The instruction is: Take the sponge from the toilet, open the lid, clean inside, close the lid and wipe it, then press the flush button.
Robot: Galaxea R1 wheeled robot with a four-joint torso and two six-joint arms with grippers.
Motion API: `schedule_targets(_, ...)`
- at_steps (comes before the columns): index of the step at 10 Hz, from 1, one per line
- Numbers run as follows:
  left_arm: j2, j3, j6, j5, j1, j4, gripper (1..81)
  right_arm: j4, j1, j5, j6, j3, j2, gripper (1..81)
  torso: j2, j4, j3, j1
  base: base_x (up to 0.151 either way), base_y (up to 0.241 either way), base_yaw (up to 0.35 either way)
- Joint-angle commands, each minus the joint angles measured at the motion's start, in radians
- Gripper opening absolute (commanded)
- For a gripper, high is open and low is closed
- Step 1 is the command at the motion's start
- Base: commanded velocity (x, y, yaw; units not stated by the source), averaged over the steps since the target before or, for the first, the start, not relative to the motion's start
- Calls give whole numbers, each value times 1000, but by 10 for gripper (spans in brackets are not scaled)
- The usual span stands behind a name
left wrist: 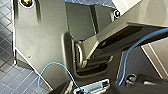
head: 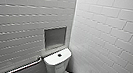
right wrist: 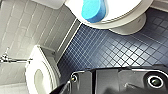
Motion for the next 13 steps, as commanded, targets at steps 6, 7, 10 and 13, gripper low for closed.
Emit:
schedule_targets(6, 80, -92, 0, 50, 74, 3, 811, -5, 306, -211, 107, -89, -3, 811, -273, 0, -110, 173, 0, 0, 0)
schedule_targets(7, 88, -92, 0, 49, 103, 5, 811, -5, 334, -223, 110, -101, 16, 811, -311, 0, -131, 197, 0, 0, 0)
schedule_targets(10, 86, -93, 0, -32, 169, 7, 811, -5, 403, -288, 110, -132, 88, 811, -424, 0, -195, 269, 0, 0, 0)
schedule_targets(13, 91, -93, 0, -31, 171, 8, 811, 4, 461, -334, 116, -163, 155, 811, -537, 0, -274, 340, 0, 0, 0)
